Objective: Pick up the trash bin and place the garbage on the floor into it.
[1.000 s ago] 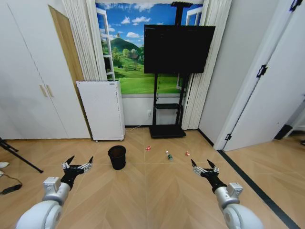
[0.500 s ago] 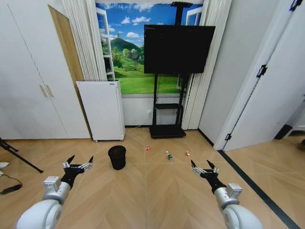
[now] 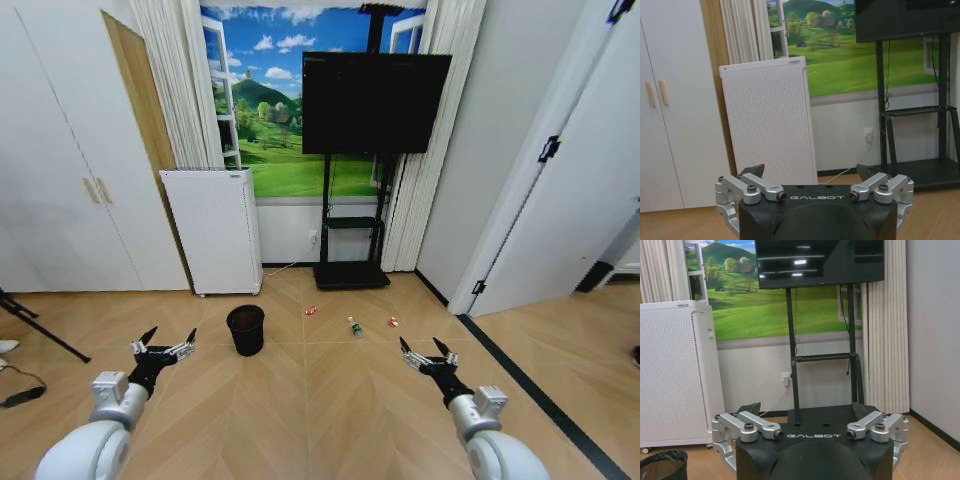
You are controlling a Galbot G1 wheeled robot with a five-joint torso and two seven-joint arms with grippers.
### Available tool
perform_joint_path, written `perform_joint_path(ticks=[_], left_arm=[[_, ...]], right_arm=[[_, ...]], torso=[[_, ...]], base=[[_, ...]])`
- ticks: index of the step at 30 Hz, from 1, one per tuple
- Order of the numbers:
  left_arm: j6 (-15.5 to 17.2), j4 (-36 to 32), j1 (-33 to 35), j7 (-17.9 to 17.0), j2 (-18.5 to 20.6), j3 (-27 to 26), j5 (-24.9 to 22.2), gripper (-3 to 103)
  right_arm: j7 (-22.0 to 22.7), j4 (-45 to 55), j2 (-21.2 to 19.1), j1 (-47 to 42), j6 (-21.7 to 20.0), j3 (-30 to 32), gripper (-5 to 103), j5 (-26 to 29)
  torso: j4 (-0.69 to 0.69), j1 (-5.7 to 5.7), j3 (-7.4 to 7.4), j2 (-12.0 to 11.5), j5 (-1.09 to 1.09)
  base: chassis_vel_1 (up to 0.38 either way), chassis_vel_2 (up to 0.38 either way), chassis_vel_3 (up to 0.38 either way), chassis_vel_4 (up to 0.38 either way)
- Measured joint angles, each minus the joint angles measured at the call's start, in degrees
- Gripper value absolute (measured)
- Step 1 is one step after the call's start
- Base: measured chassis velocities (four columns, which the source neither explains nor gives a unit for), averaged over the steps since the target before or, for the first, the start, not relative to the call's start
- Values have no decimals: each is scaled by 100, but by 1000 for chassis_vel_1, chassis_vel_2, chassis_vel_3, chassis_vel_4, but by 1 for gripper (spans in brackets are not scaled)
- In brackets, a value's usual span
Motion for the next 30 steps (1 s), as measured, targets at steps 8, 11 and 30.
perform_joint_path(ticks=[8, 11, 30], left_arm=[[-42, -12, 51, 0, -24, -36, 8, 100], [-44, -26, 51, 0, -21, -37, 8, 100], [-39, -102, 85, -13, -57, -45, 29, 100]], right_arm=[[-44, 3, 14, -25, 82, -7, 100, -30], [-70, -2, 17, -30, 107, -9, 100, -39], [-147, -112, 22, -41, 257, -40, 100, -52]], torso=[[0, 0, 0, 0, 0], [0, 0, 0, 0, 0], [0, 2, 1, 0, 0]], base=[[0, 0, 0, 0], [0, 0, 0, 0], [-80, 82, 83, -84]])
